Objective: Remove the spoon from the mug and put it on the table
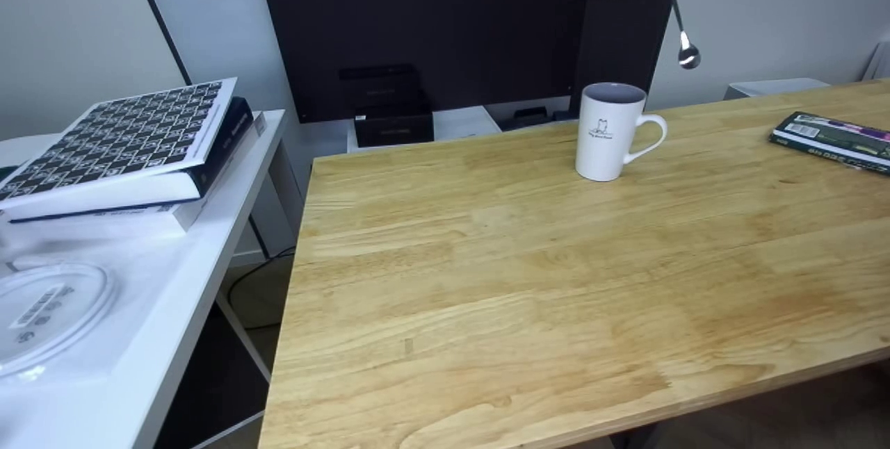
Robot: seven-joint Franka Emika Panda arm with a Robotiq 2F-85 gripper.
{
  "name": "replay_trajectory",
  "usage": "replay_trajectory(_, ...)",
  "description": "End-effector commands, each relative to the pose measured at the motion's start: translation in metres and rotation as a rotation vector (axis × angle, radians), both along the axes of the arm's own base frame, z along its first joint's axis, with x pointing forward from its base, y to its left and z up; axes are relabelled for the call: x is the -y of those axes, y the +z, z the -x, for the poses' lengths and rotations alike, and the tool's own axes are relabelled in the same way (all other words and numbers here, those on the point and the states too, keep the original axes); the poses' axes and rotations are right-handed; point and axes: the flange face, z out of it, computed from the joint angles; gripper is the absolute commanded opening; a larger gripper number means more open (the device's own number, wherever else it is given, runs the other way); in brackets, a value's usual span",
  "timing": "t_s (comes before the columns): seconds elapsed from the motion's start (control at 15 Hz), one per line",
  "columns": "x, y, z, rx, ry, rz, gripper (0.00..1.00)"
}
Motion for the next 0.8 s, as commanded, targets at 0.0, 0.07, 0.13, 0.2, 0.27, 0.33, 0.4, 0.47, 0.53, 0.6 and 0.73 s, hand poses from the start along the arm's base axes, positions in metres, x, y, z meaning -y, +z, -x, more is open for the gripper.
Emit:
replay_trajectory(0.0,0.026,0.008,0.006,-0.075,-0.035,0.054,0.03)
replay_trajectory(0.07,0.035,-0.001,0.009,-0.113,-0.043,0.056,0.03)
replay_trajectory(0.13,0.043,-0.011,0.011,-0.146,-0.051,0.056,0.03)
replay_trajectory(0.2,0.051,-0.024,0.014,-0.189,-0.057,0.046,0.03)
replay_trajectory(0.27,0.059,-0.038,0.017,-0.236,-0.064,0.025,0.03)
replay_trajectory(0.33,0.067,-0.054,0.021,-0.284,-0.074,0.007,0.03)
replay_trajectory(0.4,0.076,-0.072,0.024,-0.334,-0.085,-0.020,0.03)
replay_trajectory(0.47,0.084,-0.087,0.027,-0.374,-0.103,-0.035,0.03)
replay_trajectory(0.53,0.092,-0.103,0.030,-0.413,-0.120,-0.053,0.03)
replay_trajectory(0.6,0.100,-0.118,0.033,-0.444,-0.138,-0.065,0.03)
replay_trajectory(0.73,0.110,-0.147,0.038,-0.490,-0.176,-0.079,0.03)
